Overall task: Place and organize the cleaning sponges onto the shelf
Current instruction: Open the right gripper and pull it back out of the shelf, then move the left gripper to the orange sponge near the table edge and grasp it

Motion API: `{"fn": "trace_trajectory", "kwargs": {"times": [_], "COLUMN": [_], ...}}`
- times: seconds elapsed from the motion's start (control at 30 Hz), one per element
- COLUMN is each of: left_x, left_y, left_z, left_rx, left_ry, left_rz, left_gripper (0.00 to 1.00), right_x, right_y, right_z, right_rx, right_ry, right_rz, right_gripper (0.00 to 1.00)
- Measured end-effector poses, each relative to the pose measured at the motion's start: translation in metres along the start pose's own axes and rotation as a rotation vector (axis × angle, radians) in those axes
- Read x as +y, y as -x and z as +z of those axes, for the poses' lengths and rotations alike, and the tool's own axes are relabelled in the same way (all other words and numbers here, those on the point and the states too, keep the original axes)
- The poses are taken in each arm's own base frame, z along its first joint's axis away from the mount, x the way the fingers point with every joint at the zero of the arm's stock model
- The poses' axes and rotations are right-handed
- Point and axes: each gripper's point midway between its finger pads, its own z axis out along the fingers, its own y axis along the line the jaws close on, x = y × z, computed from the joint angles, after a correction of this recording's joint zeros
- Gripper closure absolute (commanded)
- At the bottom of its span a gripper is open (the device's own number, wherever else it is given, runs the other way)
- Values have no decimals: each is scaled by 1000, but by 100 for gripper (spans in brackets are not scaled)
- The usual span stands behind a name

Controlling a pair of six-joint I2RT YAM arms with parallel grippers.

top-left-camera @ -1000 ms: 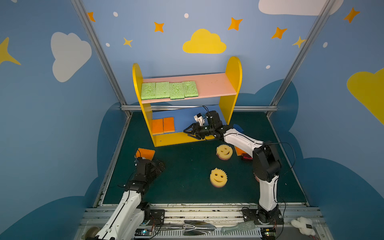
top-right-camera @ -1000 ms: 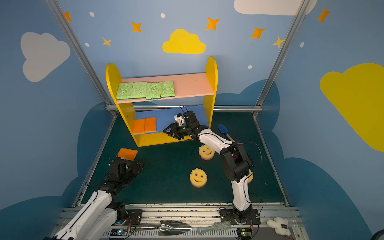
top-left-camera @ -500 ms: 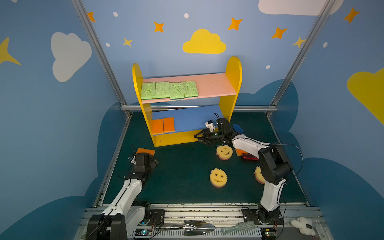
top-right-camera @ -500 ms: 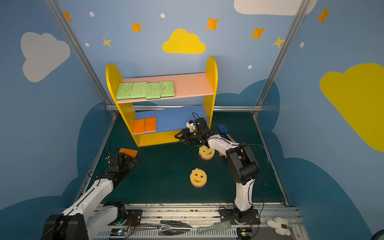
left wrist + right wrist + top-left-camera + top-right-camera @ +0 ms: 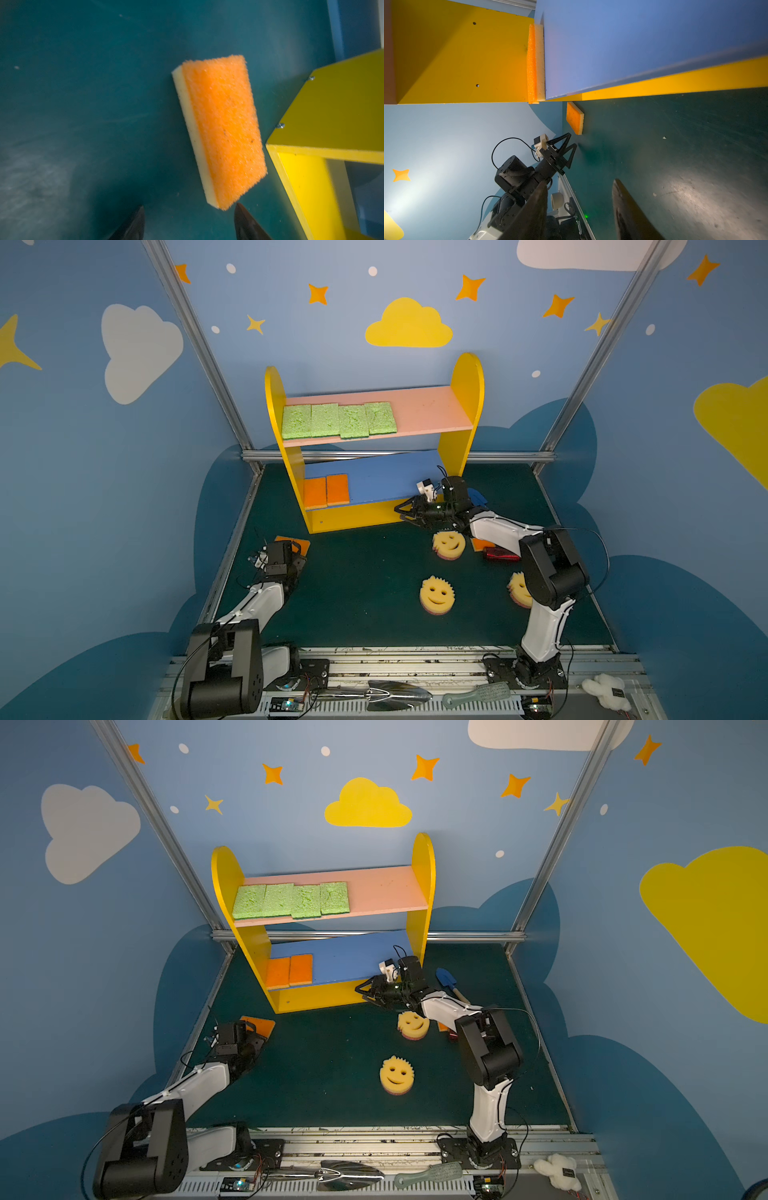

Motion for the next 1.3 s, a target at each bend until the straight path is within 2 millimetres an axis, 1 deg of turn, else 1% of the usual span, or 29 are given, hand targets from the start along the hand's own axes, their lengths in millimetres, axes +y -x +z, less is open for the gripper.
{"fn": "trace_trajectory", "kwargs": {"times": [0.13,0.3,0.37,0.47,0.5,0.67,0.73,0.77,0.83,0.9,1.1,1.3], "left_x": [0,-6,-9,-11,-12,-16,-17,-17,-19,-20,-21,-26], "left_y": [5,17,23,29,30,31,30,29,29,30,28,16], "left_z": [6,15,20,26,27,37,39,40,41,41,39,30], "left_rx": [-25,-47,-55,-65,-65,-51,-43,-41,-39,-39,-26,39], "left_ry": [4,-5,-12,-27,-30,-36,-42,-46,-53,-60,-73,-103], "left_rz": [-16,-41,-57,-78,-82,-91,-92,-94,-94,-96,-97,-53], "left_gripper": [37,38,40,45,48,68,78,81,91,97,97,97], "right_x": [0,-1,-2,-3,-3,-4,-4,-4,-5,-7,-10,-15], "right_y": [0,2,3,5,5,7,8,8,9,9,9,6], "right_z": [0,-2,-2,-4,-4,-5,-6,-6,-6,-6,-5,-5], "right_rx": [-2,-9,-11,-16,-17,-22,-23,-23,-25,-25,-23,-21], "right_ry": [2,4,3,4,4,3,3,3,1,0,-5,-19], "right_rz": [2,3,4,5,4,5,6,6,8,10,16,23], "right_gripper": [51,51,51,51,51,52,52,52,52,52,52,52]}}
